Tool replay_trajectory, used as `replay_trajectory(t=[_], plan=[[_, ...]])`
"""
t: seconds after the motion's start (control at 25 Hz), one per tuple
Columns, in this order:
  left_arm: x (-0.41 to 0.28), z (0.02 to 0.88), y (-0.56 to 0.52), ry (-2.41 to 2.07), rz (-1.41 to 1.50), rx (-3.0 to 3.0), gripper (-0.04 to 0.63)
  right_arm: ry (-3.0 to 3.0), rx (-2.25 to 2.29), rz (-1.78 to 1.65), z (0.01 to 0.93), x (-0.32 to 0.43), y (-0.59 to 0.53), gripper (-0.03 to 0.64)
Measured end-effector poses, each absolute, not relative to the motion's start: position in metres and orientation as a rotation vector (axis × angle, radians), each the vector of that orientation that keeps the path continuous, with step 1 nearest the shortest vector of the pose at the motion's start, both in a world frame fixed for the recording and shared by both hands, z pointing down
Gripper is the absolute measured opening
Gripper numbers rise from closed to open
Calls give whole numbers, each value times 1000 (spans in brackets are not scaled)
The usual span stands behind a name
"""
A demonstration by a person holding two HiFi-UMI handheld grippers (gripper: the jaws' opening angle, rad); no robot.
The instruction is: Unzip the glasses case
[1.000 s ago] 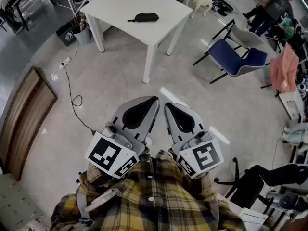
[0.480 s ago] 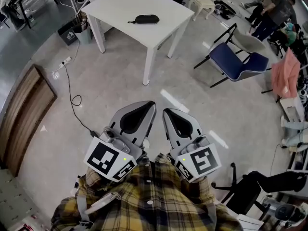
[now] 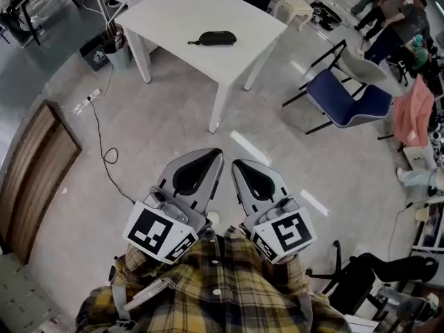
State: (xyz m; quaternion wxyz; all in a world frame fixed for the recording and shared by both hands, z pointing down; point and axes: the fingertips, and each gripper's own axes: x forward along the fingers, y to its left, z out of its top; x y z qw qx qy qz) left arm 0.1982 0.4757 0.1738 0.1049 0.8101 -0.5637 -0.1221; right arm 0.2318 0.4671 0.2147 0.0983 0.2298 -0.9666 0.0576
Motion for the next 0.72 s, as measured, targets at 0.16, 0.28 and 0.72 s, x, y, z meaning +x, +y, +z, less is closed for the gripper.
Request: replay_trajectory(t=[0.16, 0.28, 0.72], plan=[[151, 167, 437, -1659, -365, 2402, 8, -2853, 683, 157, 212, 188, 430, -2], [112, 163, 410, -1658, -376, 2412, 8, -2844, 691, 148, 213, 154, 404, -2], [16, 175, 363, -1637, -328, 2405, 8, -2813, 797, 207, 222, 76, 340, -2]])
